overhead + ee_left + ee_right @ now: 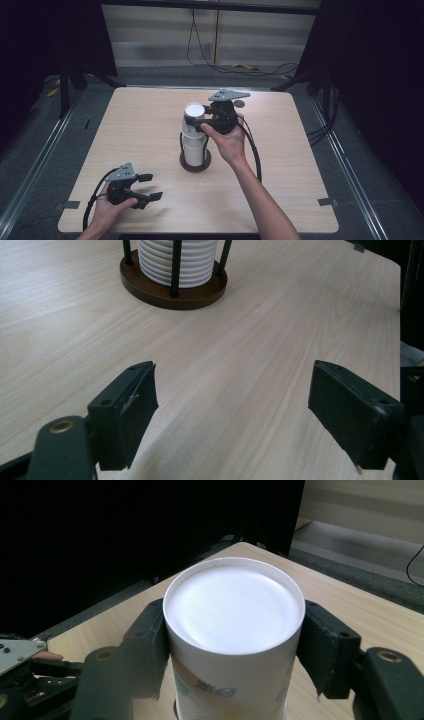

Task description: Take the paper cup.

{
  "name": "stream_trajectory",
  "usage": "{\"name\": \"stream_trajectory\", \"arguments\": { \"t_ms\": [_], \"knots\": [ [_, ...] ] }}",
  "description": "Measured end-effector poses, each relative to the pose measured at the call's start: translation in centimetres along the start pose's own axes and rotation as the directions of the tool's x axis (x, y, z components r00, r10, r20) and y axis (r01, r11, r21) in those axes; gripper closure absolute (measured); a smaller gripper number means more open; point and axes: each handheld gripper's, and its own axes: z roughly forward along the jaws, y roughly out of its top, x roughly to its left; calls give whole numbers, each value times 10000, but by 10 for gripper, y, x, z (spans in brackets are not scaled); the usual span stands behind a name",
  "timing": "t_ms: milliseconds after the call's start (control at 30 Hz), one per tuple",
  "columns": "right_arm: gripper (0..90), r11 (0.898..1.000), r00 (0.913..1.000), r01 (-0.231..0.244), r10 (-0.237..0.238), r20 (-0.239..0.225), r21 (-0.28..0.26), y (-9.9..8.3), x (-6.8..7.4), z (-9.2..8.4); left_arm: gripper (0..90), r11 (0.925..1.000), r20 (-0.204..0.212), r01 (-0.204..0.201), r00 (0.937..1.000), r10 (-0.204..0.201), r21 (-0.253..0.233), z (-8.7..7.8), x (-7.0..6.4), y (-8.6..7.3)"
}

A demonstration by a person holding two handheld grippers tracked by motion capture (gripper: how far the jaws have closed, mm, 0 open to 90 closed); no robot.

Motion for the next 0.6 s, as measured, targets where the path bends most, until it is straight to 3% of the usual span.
{"name": "stream_trajectory", "arguments": {
  "t_ms": [267,600],
  "knots": [
    [360,9994,10000,-49,47,-46,-339,2,1,-5,197,9998,-168,-192,9997,191,-68,-1,-3,0],
    [361,9960,9995,-327,326,-23,-834,5,-3,-13,197,9998,-227,-121,9997,118,-156,-2,-2,1]
  ]
}}
